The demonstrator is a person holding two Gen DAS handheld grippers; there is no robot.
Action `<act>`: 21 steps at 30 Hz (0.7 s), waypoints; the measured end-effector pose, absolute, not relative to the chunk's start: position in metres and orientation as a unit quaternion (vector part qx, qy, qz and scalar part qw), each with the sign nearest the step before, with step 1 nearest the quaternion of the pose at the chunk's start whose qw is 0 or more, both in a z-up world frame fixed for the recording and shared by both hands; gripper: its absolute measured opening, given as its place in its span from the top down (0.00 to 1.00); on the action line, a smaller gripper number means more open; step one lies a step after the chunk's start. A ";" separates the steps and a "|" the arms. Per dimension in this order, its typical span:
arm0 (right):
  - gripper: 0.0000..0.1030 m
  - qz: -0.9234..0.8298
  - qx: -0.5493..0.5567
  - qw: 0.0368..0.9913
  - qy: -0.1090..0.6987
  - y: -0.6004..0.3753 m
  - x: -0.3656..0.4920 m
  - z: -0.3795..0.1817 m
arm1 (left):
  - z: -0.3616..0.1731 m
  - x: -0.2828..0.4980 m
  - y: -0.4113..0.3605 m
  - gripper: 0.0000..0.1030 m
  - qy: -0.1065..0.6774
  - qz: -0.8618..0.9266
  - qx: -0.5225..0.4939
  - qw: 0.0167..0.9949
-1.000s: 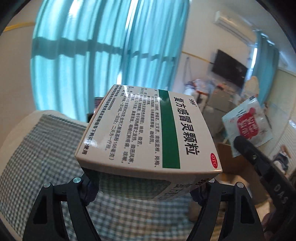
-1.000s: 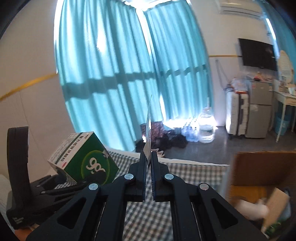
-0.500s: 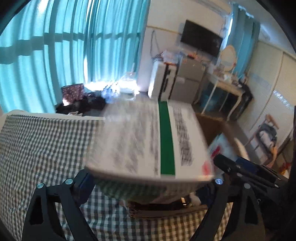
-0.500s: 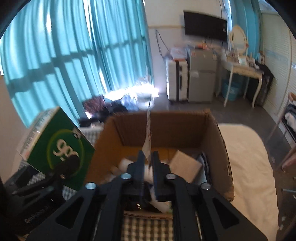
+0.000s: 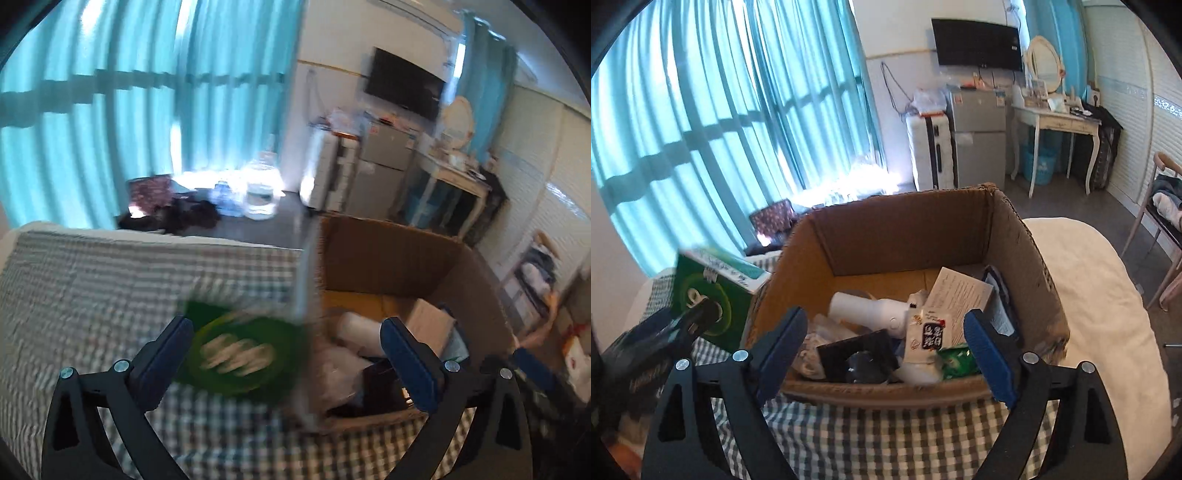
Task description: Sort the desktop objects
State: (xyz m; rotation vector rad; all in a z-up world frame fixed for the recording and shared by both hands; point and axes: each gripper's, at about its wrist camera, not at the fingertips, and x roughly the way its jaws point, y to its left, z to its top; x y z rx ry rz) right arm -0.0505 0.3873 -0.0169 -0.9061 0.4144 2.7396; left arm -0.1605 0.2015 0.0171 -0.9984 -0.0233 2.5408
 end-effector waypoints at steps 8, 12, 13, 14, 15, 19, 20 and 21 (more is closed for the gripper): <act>0.16 0.932 -0.307 0.133 0.137 0.413 -0.021 -0.011 | 0.033 -0.148 0.190 0.00 -0.034 0.911 -0.333 0.241; 0.15 0.935 -0.297 0.127 0.144 0.415 -0.023 -0.011 | 0.030 -0.164 0.142 0.00 -0.040 0.920 -0.348 0.174; 0.15 0.935 -0.297 0.120 0.151 0.415 -0.027 -0.011 | 0.027 -0.167 0.130 0.00 -0.042 0.920 -0.352 0.164; 0.15 0.935 -0.297 0.115 0.158 0.413 -0.032 -0.010 | 0.023 -0.170 0.119 0.00 -0.044 0.919 -0.359 0.155; 0.15 0.935 -0.296 0.109 0.163 0.411 -0.036 -0.009 | 0.017 -0.174 0.108 0.00 -0.048 0.918 -0.366 0.147; 0.15 0.937 -0.288 0.092 0.172 0.391 -0.055 0.002 | -0.010 -0.182 0.084 0.00 -0.069 0.908 -0.396 0.118; 0.15 0.938 -0.287 0.097 0.168 0.384 -0.060 0.005 | -0.018 -0.184 0.084 0.00 -0.070 0.905 -0.403 0.115; 0.15 0.939 -0.284 0.104 0.166 0.379 -0.064 0.006 | -0.026 -0.184 0.087 0.00 -0.067 0.903 -0.408 0.117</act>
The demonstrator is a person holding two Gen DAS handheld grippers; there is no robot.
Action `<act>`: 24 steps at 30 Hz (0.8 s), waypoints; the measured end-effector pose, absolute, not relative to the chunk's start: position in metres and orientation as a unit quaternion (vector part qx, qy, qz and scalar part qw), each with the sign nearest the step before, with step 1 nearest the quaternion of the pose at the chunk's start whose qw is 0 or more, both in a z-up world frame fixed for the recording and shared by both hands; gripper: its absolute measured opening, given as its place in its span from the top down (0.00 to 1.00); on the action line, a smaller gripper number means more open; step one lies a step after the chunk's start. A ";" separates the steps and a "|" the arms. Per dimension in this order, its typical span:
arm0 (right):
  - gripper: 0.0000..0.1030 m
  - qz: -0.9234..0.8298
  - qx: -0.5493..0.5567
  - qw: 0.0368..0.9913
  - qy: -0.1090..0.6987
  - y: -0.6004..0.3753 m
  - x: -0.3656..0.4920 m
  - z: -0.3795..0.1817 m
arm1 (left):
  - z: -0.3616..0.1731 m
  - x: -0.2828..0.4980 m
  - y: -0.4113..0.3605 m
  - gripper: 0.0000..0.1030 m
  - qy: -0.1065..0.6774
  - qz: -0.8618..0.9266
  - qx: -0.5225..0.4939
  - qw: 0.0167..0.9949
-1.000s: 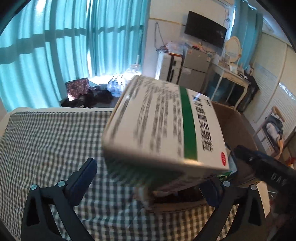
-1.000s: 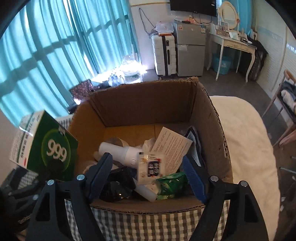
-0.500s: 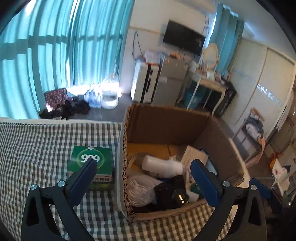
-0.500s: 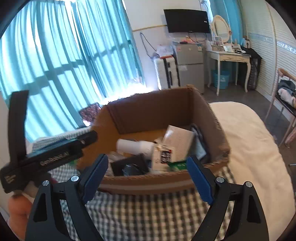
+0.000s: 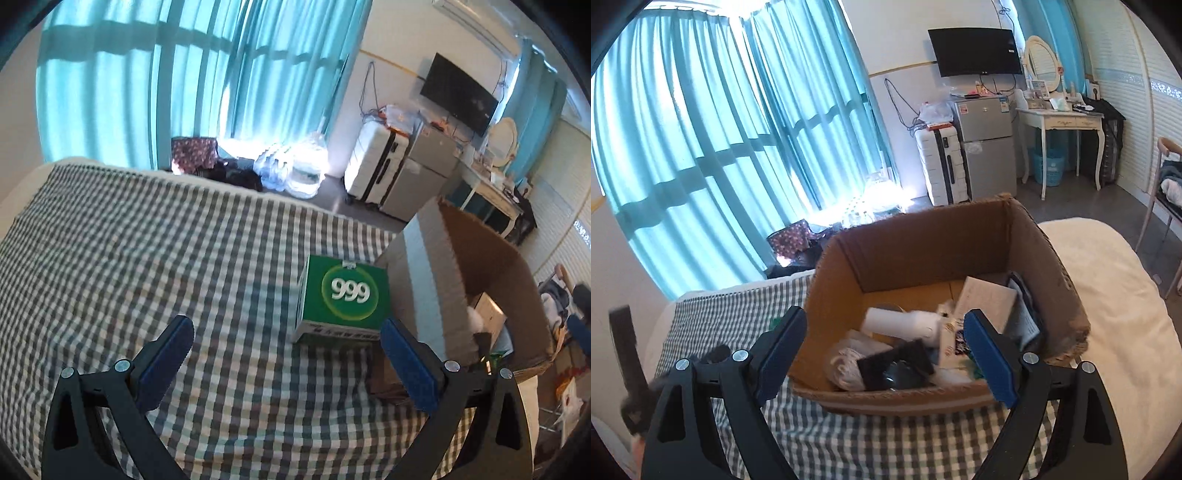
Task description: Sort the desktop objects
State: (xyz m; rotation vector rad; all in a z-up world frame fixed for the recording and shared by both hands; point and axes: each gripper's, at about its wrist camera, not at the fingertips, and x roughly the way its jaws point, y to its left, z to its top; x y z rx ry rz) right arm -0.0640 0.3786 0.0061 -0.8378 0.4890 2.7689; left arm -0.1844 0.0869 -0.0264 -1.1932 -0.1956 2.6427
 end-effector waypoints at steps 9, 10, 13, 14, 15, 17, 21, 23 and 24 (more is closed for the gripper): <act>0.15 0.939 -0.270 0.128 0.169 0.371 -0.072 -0.022 | -0.067 -0.189 0.150 0.00 0.011 0.888 -0.422 0.181; 0.15 0.939 -0.276 0.131 0.160 0.371 -0.075 -0.026 | -0.070 -0.192 0.153 0.00 0.003 0.888 -0.422 0.186; 0.15 0.935 -0.287 0.140 0.154 0.374 -0.083 -0.035 | -0.077 -0.203 0.150 0.00 -0.035 0.883 -0.424 0.199; 0.15 0.933 -0.290 0.142 0.157 0.377 -0.085 -0.038 | -0.080 -0.206 0.149 0.00 -0.042 0.880 -0.427 0.206; 0.15 0.931 -0.294 0.143 0.160 0.379 -0.087 -0.041 | -0.083 -0.209 0.149 0.00 -0.046 0.876 -0.428 0.215; 0.15 0.927 -0.300 0.149 0.166 0.384 -0.091 -0.048 | -0.087 -0.211 0.146 0.00 -0.047 0.873 -0.431 0.226; 0.15 0.925 -0.300 0.154 0.174 0.389 -0.093 -0.055 | -0.091 -0.216 0.126 0.00 -0.082 0.874 -0.428 0.216; 0.15 0.926 -0.295 0.160 0.173 0.391 -0.093 -0.055 | -0.092 -0.221 0.119 0.00 -0.115 0.870 -0.433 0.206; 0.15 0.926 -0.293 0.163 0.171 0.391 -0.093 -0.055 | -0.092 -0.224 0.118 0.00 -0.129 0.864 -0.437 0.215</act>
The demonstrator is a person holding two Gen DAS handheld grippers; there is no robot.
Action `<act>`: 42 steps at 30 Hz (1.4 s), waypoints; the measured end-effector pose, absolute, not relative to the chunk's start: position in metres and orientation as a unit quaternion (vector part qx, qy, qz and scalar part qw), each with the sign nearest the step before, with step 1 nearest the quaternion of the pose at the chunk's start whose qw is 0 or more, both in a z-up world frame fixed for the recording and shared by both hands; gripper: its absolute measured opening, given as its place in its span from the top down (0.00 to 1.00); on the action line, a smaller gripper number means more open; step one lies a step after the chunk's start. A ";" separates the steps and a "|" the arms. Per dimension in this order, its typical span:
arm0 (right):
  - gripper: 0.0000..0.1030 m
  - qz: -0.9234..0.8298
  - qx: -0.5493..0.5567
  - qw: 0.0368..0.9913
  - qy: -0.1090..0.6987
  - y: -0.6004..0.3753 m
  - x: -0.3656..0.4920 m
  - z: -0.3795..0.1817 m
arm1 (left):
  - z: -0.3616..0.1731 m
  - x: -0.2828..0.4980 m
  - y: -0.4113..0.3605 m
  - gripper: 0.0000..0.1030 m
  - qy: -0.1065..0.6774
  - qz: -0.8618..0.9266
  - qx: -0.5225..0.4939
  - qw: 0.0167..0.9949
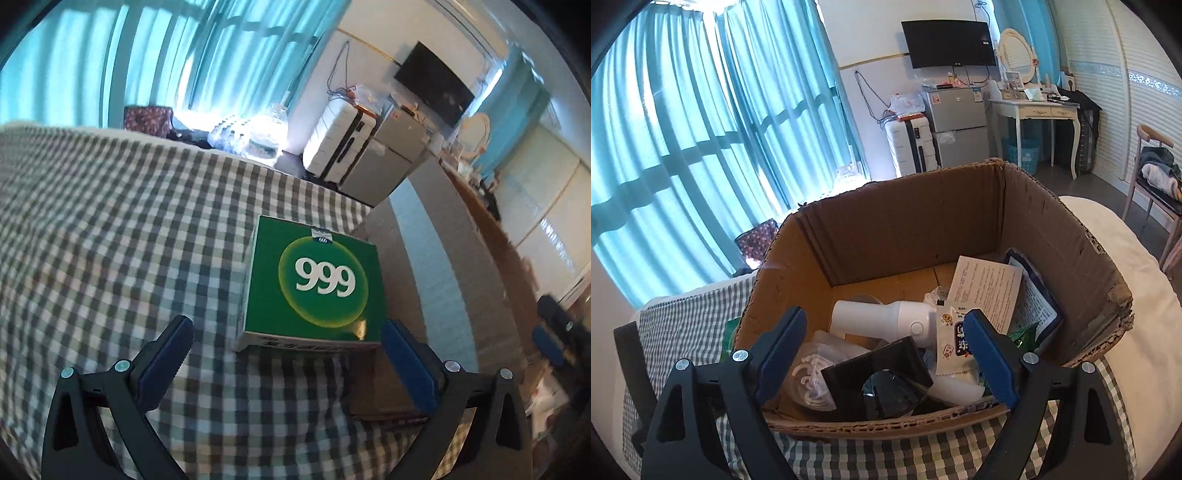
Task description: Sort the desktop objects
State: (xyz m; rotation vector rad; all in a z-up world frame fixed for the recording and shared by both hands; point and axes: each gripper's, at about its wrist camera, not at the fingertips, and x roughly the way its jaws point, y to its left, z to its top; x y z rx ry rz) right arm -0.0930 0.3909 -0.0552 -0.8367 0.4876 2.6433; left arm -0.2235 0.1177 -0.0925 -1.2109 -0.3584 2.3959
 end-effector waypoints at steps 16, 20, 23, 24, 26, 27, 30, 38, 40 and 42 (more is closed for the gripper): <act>0.15 0.925 -0.293 0.168 0.173 0.401 -0.093 -0.052 | -0.105 -0.251 0.142 0.00 -0.115 0.861 -0.459 0.184; 0.15 0.924 -0.293 0.167 0.180 0.403 -0.093 -0.052 | -0.098 -0.246 0.150 0.00 -0.122 0.859 -0.450 0.209; 0.15 0.924 -0.293 0.168 0.178 0.402 -0.094 -0.051 | -0.102 -0.245 0.143 0.00 -0.155 0.841 -0.458 0.245; 0.15 0.925 -0.292 0.167 0.177 0.401 -0.094 -0.050 | -0.104 -0.244 0.142 0.00 -0.151 0.837 -0.461 0.252; 0.15 0.926 -0.291 0.166 0.174 0.400 -0.094 -0.048 | -0.103 -0.237 0.140 0.00 -0.127 0.838 -0.455 0.273; 0.15 0.926 -0.291 0.166 0.172 0.400 -0.094 -0.047 | -0.102 -0.229 0.138 0.00 -0.106 0.846 -0.441 0.279; 0.15 0.928 -0.286 0.167 0.173 0.402 -0.094 -0.046 | -0.101 -0.207 0.142 0.00 -0.031 0.868 -0.400 0.292; 0.15 0.931 -0.298 0.125 0.171 0.399 -0.099 -0.051 | -0.104 -0.225 0.155 0.00 0.055 0.853 -0.387 0.345; 0.15 0.935 -0.314 0.049 0.156 0.394 -0.112 -0.041 | -0.104 -0.232 0.150 0.00 0.075 0.841 -0.400 0.357; 0.15 0.936 -0.338 -0.016 0.099 0.379 -0.132 -0.026 | -0.103 -0.241 0.147 0.00 0.102 0.839 -0.409 0.343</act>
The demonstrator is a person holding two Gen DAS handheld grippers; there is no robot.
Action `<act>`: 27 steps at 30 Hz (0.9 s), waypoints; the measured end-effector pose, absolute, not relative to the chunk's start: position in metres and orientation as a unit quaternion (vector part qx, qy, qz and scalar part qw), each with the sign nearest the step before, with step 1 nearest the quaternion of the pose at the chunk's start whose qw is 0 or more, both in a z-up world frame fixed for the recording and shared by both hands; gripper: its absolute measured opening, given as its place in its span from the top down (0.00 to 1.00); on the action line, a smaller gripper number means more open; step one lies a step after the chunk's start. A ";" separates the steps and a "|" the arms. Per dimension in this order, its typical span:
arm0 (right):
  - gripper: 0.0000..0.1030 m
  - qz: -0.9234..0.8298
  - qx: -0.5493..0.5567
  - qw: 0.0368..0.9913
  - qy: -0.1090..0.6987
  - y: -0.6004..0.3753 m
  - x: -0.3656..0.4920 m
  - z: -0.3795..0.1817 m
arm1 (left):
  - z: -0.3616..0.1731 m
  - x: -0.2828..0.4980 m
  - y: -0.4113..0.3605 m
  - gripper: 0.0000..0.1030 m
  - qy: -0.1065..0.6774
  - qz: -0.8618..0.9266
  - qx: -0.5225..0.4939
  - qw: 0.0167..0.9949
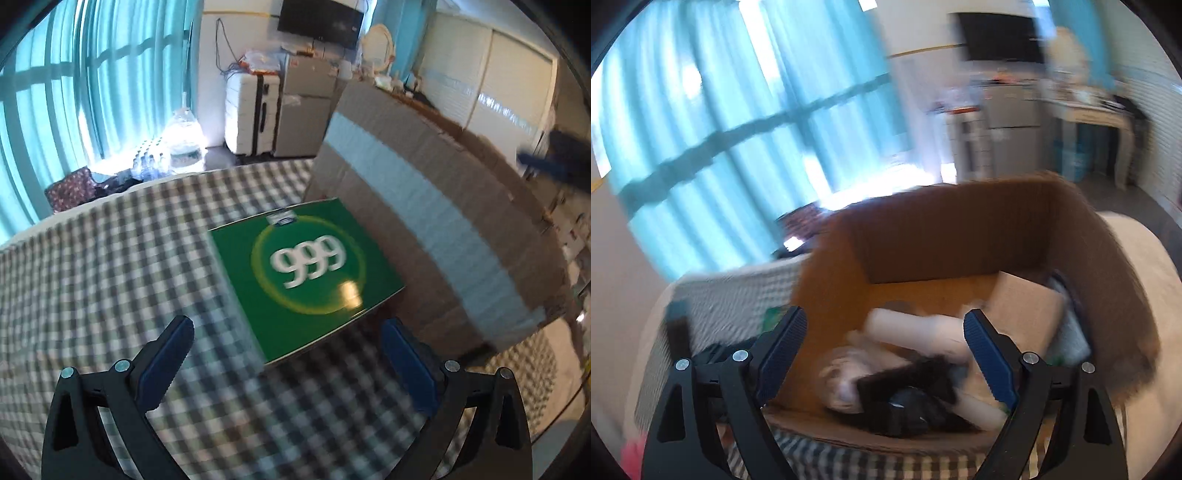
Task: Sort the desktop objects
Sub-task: 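Roll the right tool and grasp the green medicine box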
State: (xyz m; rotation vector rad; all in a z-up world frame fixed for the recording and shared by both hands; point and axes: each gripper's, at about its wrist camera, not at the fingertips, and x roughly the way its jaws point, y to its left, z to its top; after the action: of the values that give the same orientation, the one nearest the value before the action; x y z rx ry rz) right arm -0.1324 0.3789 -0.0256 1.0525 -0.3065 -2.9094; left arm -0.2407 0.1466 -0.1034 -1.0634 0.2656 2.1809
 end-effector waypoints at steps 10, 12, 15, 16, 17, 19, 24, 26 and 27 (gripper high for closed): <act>0.15 -0.779 0.475 0.304 0.274 0.246 -0.246 -0.037 | -0.111 -0.223 0.081 0.00 0.038 0.859 -0.507 0.063; 0.15 -0.719 0.511 0.325 0.343 0.221 -0.256 -0.066 | -0.116 -0.220 0.069 0.00 0.016 0.854 -0.519 0.038; 0.15 -0.664 0.539 0.317 0.409 0.201 -0.268 -0.097 | -0.125 -0.215 0.048 0.00 -0.004 0.848 -0.530 0.004; 0.15 -0.652 0.551 0.324 0.408 0.198 -0.272 -0.103 | -0.129 -0.214 0.046 0.00 -0.013 0.845 -0.534 0.004; 0.15 -0.642 0.561 0.327 0.408 0.195 -0.275 -0.108 | -0.132 -0.215 0.044 0.00 -0.018 0.842 -0.538 0.004; 0.15 -0.620 0.576 0.326 0.420 0.193 -0.277 -0.120 | -0.135 -0.220 0.043 0.00 -0.019 0.839 -0.544 0.009; 0.11 -0.587 0.574 0.302 0.485 0.187 -0.279 -0.144 | -0.147 -0.222 0.042 0.00 -0.024 0.832 -0.554 0.020; 0.08 -0.588 0.571 0.292 0.493 0.185 -0.284 -0.149 | -0.151 -0.222 0.044 0.00 -0.020 0.830 -0.557 0.024; 0.08 -0.588 0.572 0.286 0.495 0.185 -0.287 -0.151 | -0.153 -0.222 0.044 0.00 -0.016 0.829 -0.558 0.026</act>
State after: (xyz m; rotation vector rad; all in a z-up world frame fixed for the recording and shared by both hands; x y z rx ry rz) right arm -0.2872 0.1847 -0.1508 1.5289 1.3242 -1.5709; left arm -0.2215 0.0443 -0.1529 -1.7243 -0.0498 2.5626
